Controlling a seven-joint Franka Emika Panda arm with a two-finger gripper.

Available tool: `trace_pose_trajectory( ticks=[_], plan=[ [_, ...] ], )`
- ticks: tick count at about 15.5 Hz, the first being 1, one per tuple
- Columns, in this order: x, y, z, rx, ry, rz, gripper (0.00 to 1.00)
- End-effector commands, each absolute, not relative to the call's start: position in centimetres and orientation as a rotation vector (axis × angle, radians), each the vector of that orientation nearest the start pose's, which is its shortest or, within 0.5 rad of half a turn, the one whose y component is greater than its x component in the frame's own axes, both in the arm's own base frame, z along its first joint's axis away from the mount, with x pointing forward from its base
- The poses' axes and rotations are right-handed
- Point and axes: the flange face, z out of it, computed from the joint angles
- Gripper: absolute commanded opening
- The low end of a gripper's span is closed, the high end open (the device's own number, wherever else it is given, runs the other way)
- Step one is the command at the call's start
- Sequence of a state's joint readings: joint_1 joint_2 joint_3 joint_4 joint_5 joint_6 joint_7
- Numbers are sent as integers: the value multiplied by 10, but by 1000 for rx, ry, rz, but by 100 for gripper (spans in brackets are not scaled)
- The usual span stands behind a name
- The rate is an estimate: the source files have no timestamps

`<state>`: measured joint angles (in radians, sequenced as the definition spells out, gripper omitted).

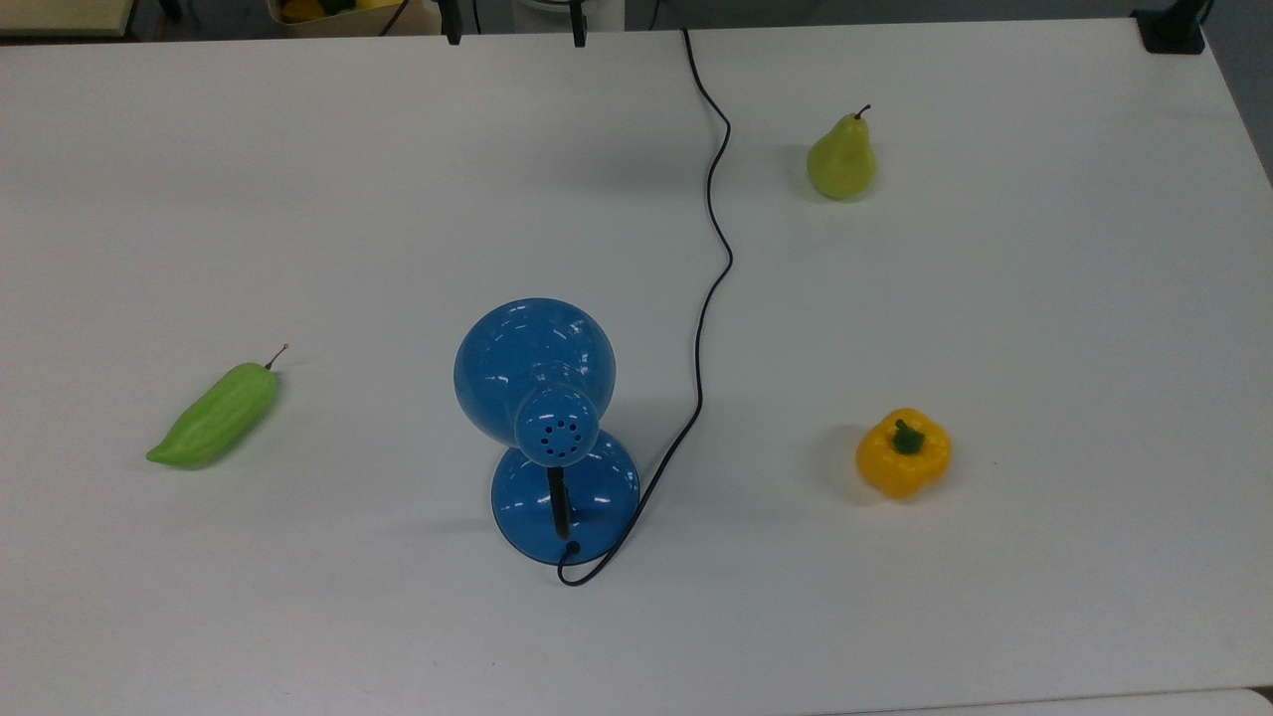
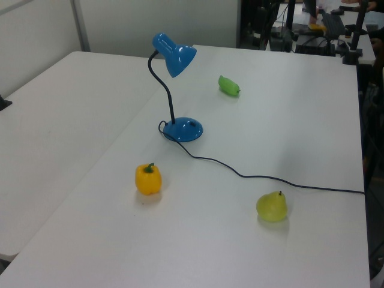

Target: Turn on desk lamp

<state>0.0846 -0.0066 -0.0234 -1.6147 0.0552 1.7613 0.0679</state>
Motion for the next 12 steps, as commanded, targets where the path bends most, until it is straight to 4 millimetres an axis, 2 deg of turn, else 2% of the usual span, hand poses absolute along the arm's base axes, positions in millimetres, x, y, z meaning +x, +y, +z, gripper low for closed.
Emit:
trace_pose_trajectory(
  ticks=[1, 12],
  plan=[
    [565, 45, 623, -3062, 44, -215, 100],
    [569, 42, 619, -3064, 39, -221, 100]
  ],
)
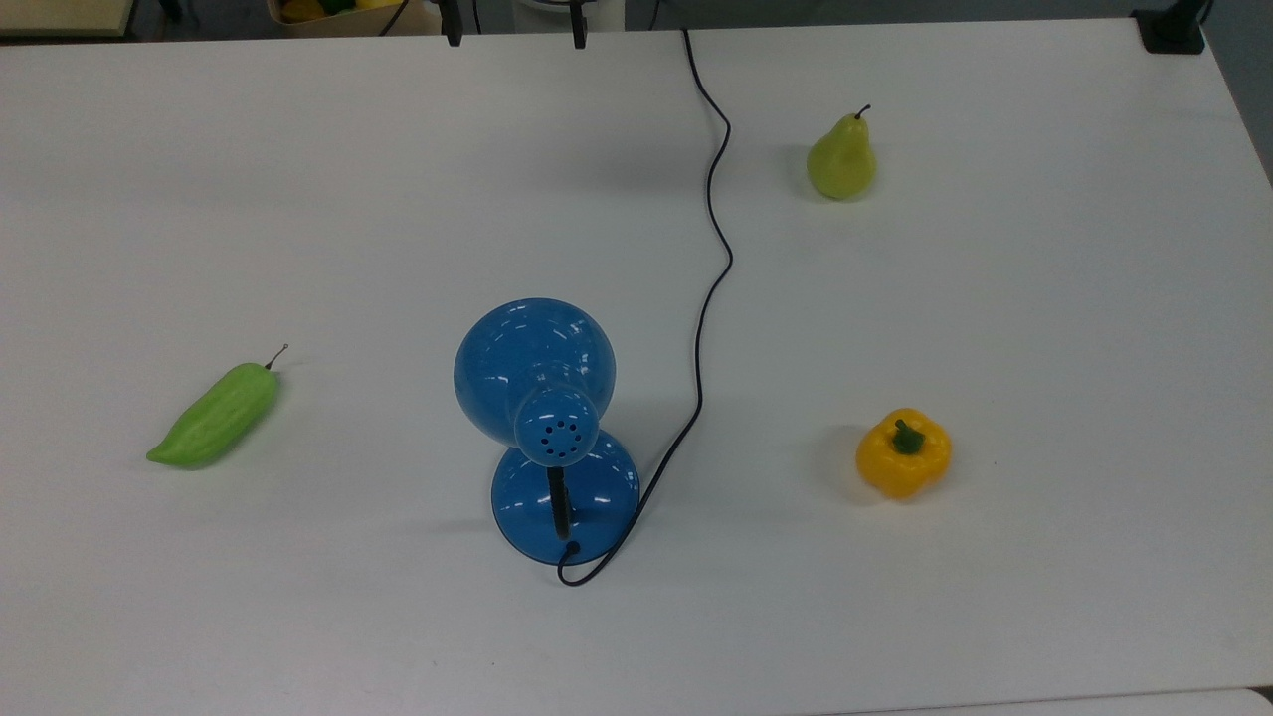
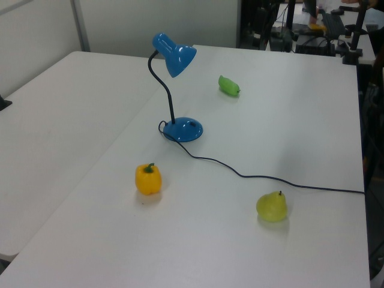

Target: Turn on desk lamp

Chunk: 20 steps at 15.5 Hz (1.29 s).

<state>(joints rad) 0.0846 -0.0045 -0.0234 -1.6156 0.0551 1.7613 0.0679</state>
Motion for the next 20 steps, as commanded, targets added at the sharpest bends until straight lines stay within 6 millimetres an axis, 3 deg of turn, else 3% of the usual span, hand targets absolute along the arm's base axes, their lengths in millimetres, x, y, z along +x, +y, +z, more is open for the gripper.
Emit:
trace_pose_trajectory(
  ticks=[1, 2, 7, 11, 20],
  plan=[
    [568, 42, 620, -3064, 37, -224, 95],
    [569, 38, 620, -3065, 37, -224, 91],
    [568, 36, 621, -3070, -55, -226, 35],
    [569, 35, 620, -3070, -62, -226, 0],
    [575, 38, 613, -3070, -65, -231, 0]
  ],
)
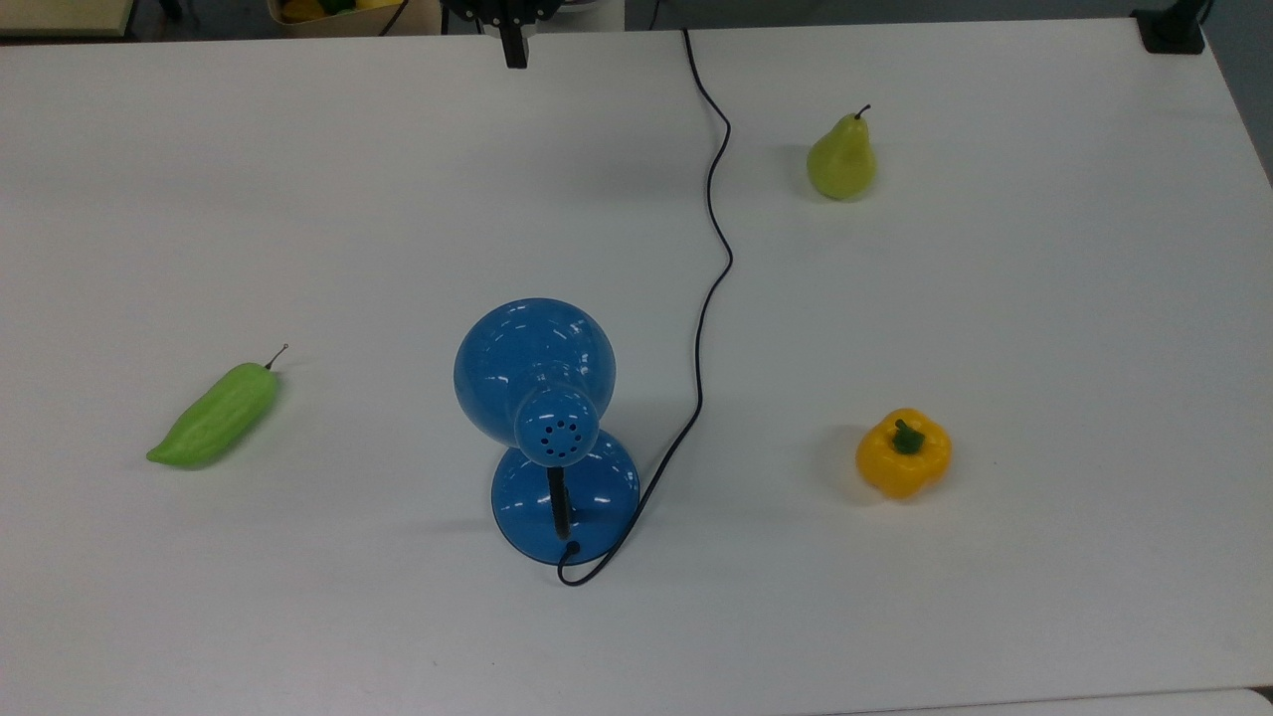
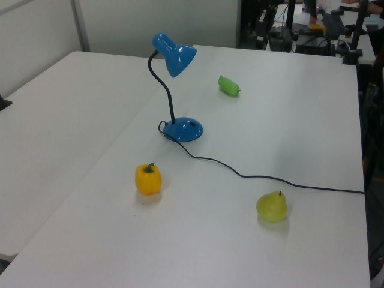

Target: Turn on desk lamp

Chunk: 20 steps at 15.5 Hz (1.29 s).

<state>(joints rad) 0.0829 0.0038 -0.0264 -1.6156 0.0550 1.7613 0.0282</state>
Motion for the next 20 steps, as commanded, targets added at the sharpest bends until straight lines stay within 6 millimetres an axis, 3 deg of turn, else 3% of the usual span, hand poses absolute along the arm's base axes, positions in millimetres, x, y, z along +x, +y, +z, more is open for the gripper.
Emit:
trace_pose_trajectory(
  ticks=[1, 7, 12, 20],
  plan=[
    [575, 38, 612, -3070, -65, -233, 0],
    [584, 38, 577, -3079, -109, -138, 0],
    [588, 43, 537, -3109, -137, -26, 0],
    [617, 45, 469, -3110, -114, -188, 0]
  ],
)
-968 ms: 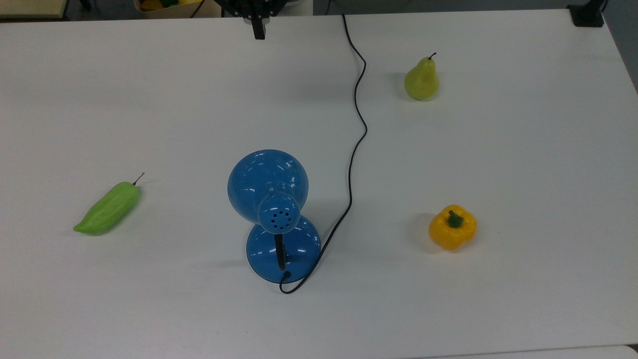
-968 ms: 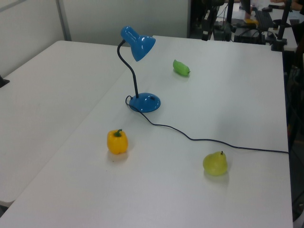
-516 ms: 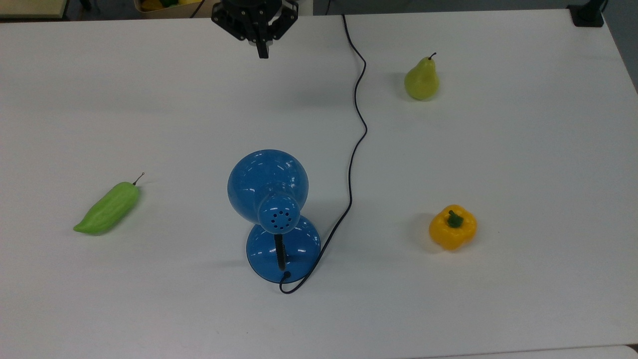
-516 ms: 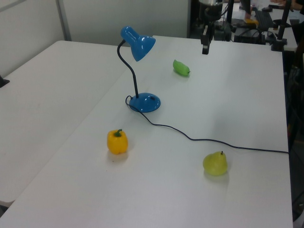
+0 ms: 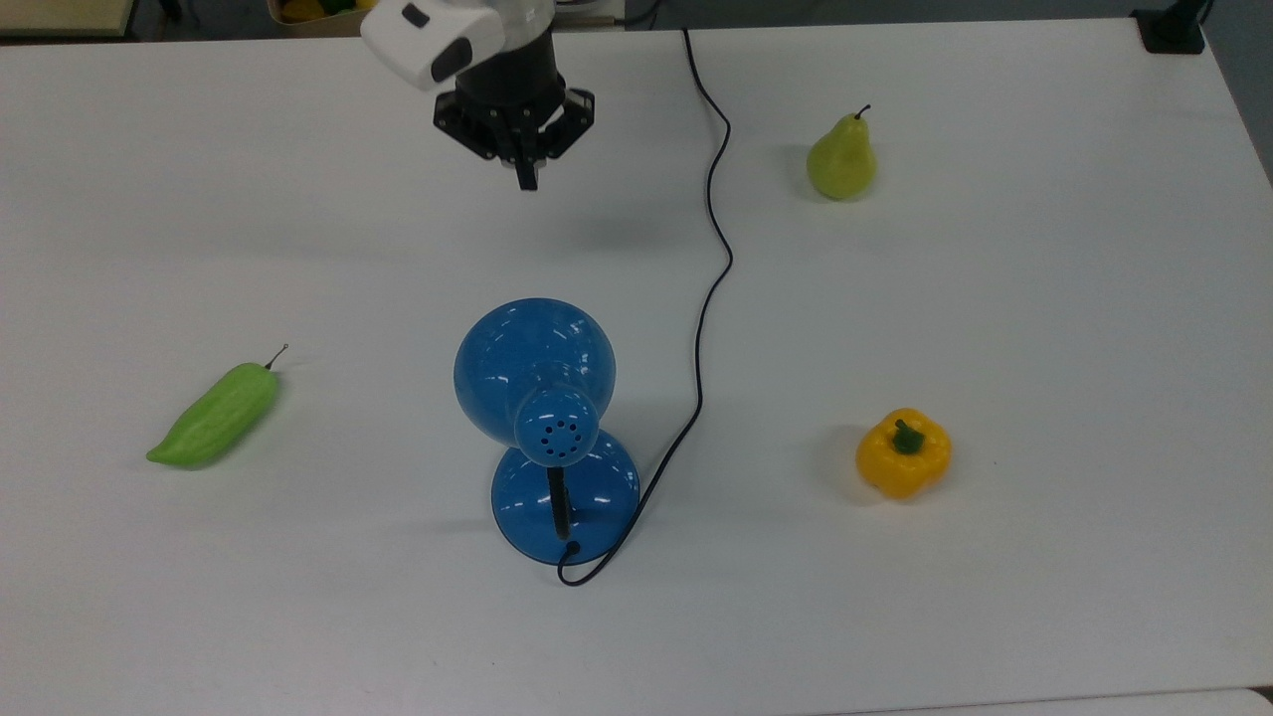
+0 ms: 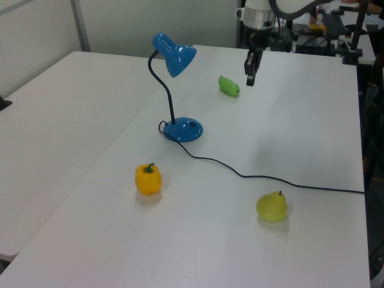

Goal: Turn on desk lamp
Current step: 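Move the gripper toward the blue lamp's round base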

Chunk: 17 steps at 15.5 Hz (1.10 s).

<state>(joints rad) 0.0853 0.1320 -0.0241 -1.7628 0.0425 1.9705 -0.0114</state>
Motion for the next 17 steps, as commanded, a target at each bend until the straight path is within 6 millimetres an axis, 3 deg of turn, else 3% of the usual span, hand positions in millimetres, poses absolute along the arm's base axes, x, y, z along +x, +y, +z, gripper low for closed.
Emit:
trace_pose_trajectory(
  ticks=[1, 17],
  plan=[
    [621, 45, 465, -3108, -113, -221, 0],
    [676, 47, 378, -3073, -123, -612, 0]
  ],
)
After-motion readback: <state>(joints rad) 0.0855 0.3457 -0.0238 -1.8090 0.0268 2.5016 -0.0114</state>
